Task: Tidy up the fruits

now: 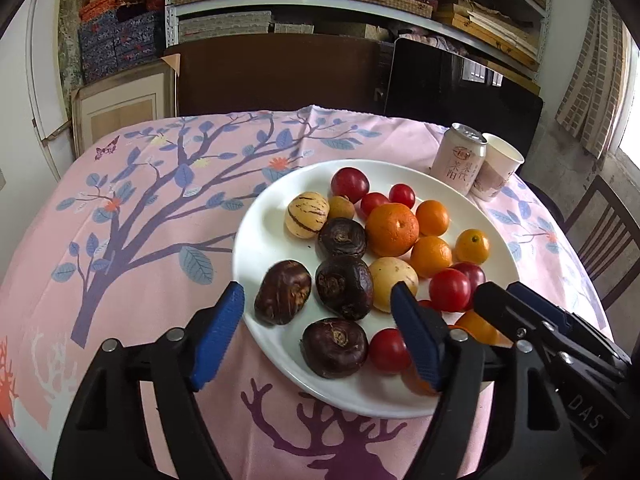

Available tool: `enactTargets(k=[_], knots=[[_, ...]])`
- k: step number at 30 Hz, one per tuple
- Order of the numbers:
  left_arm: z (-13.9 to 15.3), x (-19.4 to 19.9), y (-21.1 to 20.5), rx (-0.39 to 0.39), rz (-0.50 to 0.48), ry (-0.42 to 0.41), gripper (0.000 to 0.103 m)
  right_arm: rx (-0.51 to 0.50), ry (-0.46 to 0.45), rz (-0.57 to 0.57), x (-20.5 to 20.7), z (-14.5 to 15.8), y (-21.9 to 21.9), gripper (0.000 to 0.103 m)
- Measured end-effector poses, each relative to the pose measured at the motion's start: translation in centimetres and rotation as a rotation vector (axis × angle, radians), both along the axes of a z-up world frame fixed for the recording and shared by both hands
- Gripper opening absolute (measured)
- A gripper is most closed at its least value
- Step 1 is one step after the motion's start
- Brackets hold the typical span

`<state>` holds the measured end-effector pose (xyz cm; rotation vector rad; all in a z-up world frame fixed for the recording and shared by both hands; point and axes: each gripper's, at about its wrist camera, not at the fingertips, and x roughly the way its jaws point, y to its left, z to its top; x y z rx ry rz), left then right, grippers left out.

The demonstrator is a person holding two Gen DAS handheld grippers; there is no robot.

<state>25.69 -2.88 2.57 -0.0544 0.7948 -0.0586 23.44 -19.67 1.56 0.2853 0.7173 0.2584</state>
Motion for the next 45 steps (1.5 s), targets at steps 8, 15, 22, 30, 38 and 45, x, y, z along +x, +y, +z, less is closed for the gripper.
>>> enactTargets(k=[8,15,22,30,38,45], knots=[[0.6,-2.9,-0.5,0.001,0.001,-0.007,0.091,0.016,-0.008,-0.002,-2.8,0.6,-1.5,0.066],[0.3,-6.8,-0.6,-0.002,-0.015,0.019,0.095,0.004,0.064,-0.060,-7.1,-0.2,-4.0,0.093],[0.1,-10.8,-0.5,0.051,-0.028,0.011,0.096,-0.085,0.047,-0.112,-10.1,-0.9,-5.8,0.099],[-0.2,-13.6,0.2,0.099,0.005,0.010,0.096,-0.151,-0.026,-0.056,-12.2,-1.7,-5.7,0.099],[-0.7,-13.7,1.1,0.088,0.032,0.023,0.096,-0.177,-0.062,-0.042,-12.8,-1.3,-5.3,0.099],[-1.5,-13.6,1.4,0.068,0.012,0.035,0.098,-0.195,-0.051,-0.016,-12.7,-1.6,-4.6,0.099]])
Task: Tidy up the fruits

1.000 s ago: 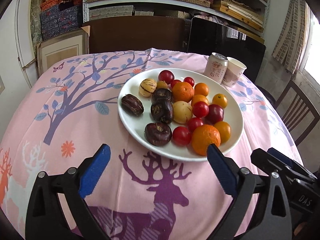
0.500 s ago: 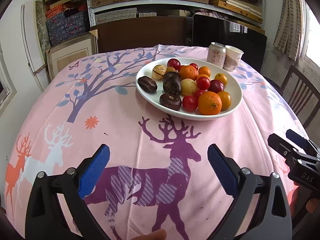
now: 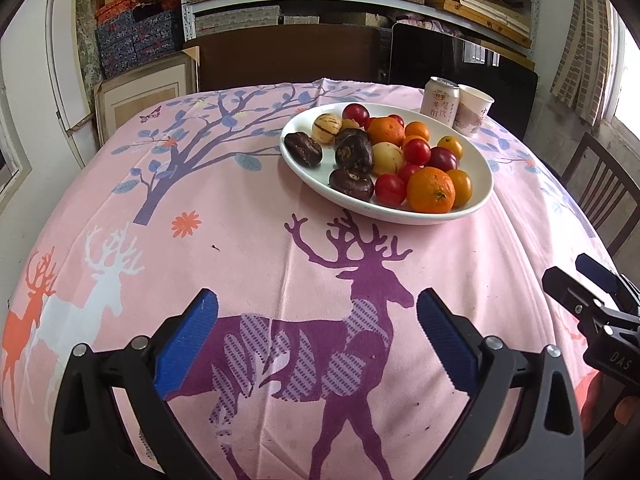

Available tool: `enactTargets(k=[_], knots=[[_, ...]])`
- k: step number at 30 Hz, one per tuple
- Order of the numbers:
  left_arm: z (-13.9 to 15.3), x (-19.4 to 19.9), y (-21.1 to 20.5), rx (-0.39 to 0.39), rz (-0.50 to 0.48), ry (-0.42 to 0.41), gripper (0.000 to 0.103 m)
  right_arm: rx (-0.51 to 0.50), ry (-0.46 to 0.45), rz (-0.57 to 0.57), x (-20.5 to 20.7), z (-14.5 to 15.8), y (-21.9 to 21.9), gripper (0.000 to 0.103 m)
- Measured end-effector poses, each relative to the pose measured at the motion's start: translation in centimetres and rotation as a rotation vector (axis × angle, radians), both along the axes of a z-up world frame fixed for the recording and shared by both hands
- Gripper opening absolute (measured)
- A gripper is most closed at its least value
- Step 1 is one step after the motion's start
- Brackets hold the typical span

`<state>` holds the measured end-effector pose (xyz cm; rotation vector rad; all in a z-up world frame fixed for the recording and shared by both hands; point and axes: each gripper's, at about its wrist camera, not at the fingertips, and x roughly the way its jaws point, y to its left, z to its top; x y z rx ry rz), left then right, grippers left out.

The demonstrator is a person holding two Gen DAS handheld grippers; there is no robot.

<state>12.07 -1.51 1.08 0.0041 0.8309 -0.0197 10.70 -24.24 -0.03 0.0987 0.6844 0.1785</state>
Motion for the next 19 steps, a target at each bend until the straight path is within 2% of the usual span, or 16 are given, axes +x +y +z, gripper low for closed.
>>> enactTargets(k=[5,14,19], knots=[[-0.5,-0.5,-0.2,0.000,-0.025,-0.029,0.098,-0.011,-0.013,0.017,-0.3,0.2,0.4,0.099],[-1.5,-0.4,-1.1,0.022,-0.057,0.034,0.098,-0.057,-0.002,0.063,-0.7,0.1,1.6,0.099],[-1.6,-0.5,-1.3,0.031,-0.034,0.045,0.098,-0.062,-0.002,0.072,-0.8,0.0,1.9,0.099]])
